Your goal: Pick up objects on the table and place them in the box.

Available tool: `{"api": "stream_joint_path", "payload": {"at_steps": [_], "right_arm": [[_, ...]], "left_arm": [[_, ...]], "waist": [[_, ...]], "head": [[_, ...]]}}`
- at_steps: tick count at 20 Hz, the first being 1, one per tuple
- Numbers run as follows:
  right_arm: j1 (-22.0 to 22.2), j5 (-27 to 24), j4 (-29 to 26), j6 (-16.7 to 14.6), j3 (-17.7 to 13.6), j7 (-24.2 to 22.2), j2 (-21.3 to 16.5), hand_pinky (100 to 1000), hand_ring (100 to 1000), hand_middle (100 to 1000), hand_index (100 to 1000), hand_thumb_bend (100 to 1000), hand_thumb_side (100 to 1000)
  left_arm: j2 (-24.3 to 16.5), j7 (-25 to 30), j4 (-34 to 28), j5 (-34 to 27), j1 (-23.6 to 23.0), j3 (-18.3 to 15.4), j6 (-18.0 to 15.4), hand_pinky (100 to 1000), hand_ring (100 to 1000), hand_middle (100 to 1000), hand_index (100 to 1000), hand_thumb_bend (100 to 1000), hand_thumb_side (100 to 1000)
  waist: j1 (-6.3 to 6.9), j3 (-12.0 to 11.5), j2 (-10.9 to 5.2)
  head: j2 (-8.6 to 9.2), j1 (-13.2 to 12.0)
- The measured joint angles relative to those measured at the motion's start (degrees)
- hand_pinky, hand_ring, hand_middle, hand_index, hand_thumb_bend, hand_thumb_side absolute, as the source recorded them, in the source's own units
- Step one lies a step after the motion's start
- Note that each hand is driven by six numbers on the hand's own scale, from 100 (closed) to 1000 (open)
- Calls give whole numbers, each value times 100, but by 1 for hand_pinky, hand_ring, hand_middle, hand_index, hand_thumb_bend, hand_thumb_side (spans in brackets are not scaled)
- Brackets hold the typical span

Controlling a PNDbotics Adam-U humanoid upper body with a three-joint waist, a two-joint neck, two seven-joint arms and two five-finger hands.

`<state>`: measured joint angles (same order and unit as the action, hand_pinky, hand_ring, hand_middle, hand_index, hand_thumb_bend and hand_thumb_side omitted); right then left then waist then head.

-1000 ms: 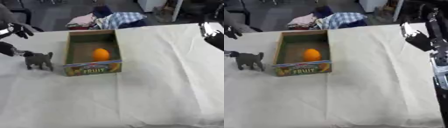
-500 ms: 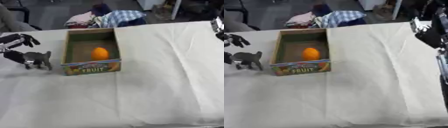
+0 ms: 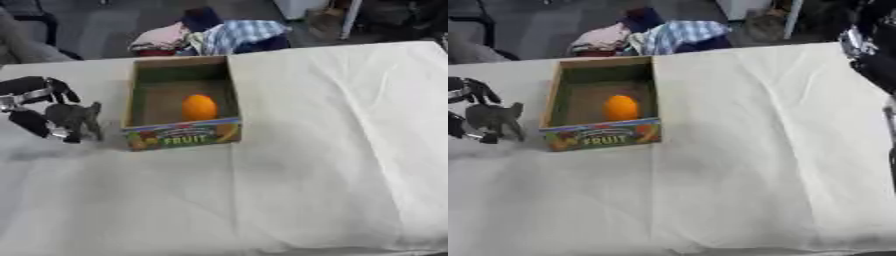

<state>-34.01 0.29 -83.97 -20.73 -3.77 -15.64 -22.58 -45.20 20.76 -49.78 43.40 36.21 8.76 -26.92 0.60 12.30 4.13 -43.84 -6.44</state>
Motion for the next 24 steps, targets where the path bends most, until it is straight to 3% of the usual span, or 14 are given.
{"api": "stream_joint_path", "payload": {"at_steps": [2, 7, 15, 24], "right_arm": [[8, -74, 0, 12, -10, -57, -3, 575, 655, 640, 842, 100, 590], [21, -134, 0, 12, -22, -135, -5, 575, 655, 639, 842, 100, 587], [25, -145, 0, 15, -43, -161, -6, 575, 655, 638, 841, 100, 585], [30, -153, 0, 19, -44, -183, -6, 578, 657, 637, 842, 100, 581]], "left_arm": [[41, -139, 1, 203, -22, -74, 20, 685, 663, 675, 780, 737, 288], [142, -600, 73, 689, -64, -195, 131, 634, 583, 599, 733, 636, 258], [345, -1411, 204, 1439, -87, -447, 66, 489, 357, 327, 493, 278, 144], [374, -2161, 127, 1004, 27, -459, -278, 489, 347, 302, 473, 120, 108]], "waist": [[-3, 0, 12], [-17, 1, 43], [-40, -17, 45], [-41, -18, 25]], "head": [[0, 3], [0, 5], [0, 26], [0, 31]]}}
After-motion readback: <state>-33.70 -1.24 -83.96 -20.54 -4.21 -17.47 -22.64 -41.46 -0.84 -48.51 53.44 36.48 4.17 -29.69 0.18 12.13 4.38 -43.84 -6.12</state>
